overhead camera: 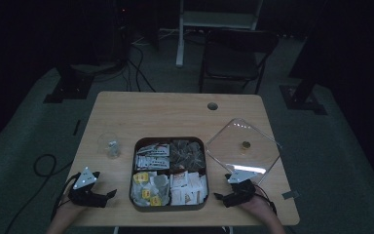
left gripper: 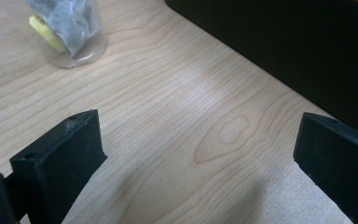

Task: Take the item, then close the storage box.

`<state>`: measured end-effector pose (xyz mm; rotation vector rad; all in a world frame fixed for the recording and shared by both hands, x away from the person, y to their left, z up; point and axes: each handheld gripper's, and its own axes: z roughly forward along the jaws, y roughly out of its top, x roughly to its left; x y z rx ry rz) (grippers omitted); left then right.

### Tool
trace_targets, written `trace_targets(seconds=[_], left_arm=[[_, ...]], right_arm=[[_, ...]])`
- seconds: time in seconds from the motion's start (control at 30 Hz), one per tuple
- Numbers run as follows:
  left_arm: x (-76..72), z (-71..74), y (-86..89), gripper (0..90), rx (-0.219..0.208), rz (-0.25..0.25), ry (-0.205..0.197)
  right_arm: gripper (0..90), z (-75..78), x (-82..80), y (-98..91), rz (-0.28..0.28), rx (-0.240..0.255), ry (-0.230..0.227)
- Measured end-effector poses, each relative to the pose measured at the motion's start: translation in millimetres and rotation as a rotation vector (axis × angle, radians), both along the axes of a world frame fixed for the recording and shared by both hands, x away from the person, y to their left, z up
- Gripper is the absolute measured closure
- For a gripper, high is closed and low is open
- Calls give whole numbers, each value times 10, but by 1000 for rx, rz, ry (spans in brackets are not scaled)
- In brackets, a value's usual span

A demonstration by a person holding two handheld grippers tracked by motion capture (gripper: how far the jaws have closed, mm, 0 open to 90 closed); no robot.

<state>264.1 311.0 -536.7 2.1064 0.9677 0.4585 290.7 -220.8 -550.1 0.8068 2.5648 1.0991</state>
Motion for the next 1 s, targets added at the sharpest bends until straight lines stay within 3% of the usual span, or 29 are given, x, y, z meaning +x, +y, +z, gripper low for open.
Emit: trace_targets(seconds=[0.27, 0.53, 0.6, 0.83, 1.0], left_arm=[[30, -78, -12, 22, 27, 2, 36], [45, -87, -33, 22, 48, 13, 46], [54, -97, -65, 22, 82, 14, 60], [62, -101, -68, 23, 73, 22, 79], [60, -102, -76, 23, 70, 32, 79]], right_arm=[[128, 0, -5, -2, -2, 0, -1], [119, 0, -10, 0, 3, -3, 1], [108, -1, -10, 4, 6, -4, 1], [115, 8, -13, -1, 6, -10, 7], [130, 61, -3, -32, -19, -1, 54]])
